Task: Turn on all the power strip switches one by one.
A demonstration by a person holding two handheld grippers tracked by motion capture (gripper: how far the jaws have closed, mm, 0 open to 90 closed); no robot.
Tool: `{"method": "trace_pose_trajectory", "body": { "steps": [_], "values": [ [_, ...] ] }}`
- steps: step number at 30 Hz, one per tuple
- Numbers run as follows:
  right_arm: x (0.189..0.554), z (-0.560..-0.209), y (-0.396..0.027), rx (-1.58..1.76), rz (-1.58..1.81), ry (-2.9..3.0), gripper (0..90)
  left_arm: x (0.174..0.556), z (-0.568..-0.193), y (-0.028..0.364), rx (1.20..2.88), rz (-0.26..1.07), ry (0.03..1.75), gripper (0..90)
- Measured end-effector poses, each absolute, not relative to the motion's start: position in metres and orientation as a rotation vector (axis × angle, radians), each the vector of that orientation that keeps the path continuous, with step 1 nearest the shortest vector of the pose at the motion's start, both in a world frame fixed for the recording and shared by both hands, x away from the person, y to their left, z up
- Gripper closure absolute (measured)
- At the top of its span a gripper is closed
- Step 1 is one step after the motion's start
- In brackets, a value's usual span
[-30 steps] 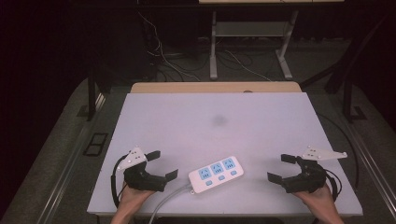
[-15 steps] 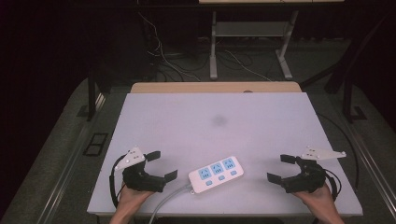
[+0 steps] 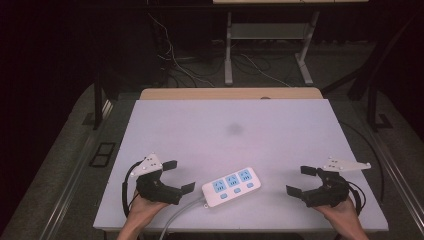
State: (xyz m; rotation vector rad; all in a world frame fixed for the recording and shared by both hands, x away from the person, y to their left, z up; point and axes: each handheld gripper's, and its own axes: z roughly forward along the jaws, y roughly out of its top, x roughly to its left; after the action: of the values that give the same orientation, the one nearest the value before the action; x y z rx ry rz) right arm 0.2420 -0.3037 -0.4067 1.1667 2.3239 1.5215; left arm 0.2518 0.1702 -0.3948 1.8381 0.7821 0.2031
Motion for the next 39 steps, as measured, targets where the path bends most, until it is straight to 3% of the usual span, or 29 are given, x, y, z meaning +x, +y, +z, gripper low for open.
{"method": "trace_pose_trajectory", "body": {
  "steps": [39],
  "values": [
    [0.242,-0.408,-0.303,1.158,1.515,2.338,0.5,0.271,-0.372,0.117,2.032,0.119,0.634,0.1]
  ]
}}
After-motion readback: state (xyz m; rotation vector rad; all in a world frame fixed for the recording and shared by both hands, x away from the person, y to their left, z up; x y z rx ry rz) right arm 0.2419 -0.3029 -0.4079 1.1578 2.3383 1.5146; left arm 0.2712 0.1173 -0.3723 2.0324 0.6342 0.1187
